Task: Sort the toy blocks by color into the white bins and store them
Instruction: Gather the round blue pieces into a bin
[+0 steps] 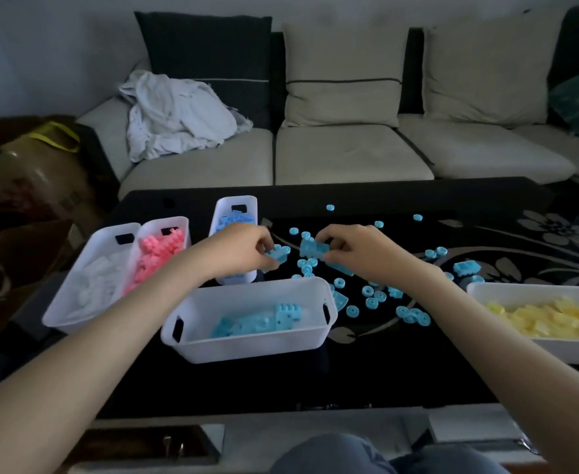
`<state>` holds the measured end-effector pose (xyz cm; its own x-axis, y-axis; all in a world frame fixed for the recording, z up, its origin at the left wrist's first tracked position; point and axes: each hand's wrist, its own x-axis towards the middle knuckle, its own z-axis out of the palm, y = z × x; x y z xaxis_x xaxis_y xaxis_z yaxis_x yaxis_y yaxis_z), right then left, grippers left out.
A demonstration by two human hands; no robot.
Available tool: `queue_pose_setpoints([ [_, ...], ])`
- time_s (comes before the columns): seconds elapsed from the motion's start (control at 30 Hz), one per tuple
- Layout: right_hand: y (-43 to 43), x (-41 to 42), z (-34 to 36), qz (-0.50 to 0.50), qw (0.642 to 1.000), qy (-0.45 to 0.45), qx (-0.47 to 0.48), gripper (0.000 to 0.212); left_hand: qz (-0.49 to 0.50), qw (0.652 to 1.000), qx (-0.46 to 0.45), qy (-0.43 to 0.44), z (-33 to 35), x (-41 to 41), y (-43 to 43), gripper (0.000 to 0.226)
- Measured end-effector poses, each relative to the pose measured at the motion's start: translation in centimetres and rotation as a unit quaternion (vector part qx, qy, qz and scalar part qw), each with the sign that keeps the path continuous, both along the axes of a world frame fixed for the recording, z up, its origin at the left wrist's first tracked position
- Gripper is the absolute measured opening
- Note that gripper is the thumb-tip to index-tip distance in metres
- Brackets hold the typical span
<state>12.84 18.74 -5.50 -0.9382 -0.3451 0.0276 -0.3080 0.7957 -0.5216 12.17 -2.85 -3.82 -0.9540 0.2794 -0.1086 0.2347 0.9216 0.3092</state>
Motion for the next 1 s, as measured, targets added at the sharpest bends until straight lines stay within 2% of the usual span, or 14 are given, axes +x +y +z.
queue_pose_setpoints([
  [0.23, -3.1, 1.9, -1.3, 0.095, 0.994, -0.053, 0.028, 0.039, -0.036, 0.992, -0.050, -0.106, -0.5, 3.6, -2.2, 0.027],
  [0.33, -1.4, 2.0, -1.2, 0.034, 0.998, -0.014, -0.060, 0.035, -0.033, 0.996, -0.029, -0.073, -1.3, 3.4, -1.7, 0.026],
  [0.4, 1.2, 1.4, -2.1, -0.044, 0.996, 0.022, -0.073, 0.035, -0.036, 0.999, 0.013, -0.038, -1.5, 3.3, -1.0, 0.017],
  [0.47, 4.3, 0.6, -3.7, -0.138, 0.990, 0.016, -0.013, 0.043, -0.044, 0.997, 0.058, -0.018, -1.7, 3.4, 0.0, 0.014],
  [0.57, 7.9, 0.3, -6.3, -0.239, 0.959, -0.069, 0.139, 0.061, -0.062, 0.993, 0.100, 0.000, -2.0, 3.5, 2.3, 0.014],
  [0.63, 9.0, 0.4, -7.3, -0.249, 0.947, -0.108, 0.170, 0.066, -0.082, 0.990, 0.108, 0.024, -2.2, 3.2, 4.2, 0.013],
  [0.73, 9.5, 0.3, -8.3, -0.222, 0.953, -0.123, 0.166, 0.059, -0.113, 0.985, 0.116, 0.065, -2.5, 2.7, 7.3, 0.014],
  [0.83, 9.8, 0.2, -8.5, -0.221, 0.959, -0.099, 0.143, 0.046, -0.137, 0.985, 0.073, 0.075, -3.1, 1.8, 10.7, 0.019],
  [1.0, 10.1, 0.2, -8.7, -0.207, 0.968, -0.071, 0.122, 0.031, -0.142, 0.985, -0.095, 0.040, -5.2, -0.4, 15.9, 0.028],
])
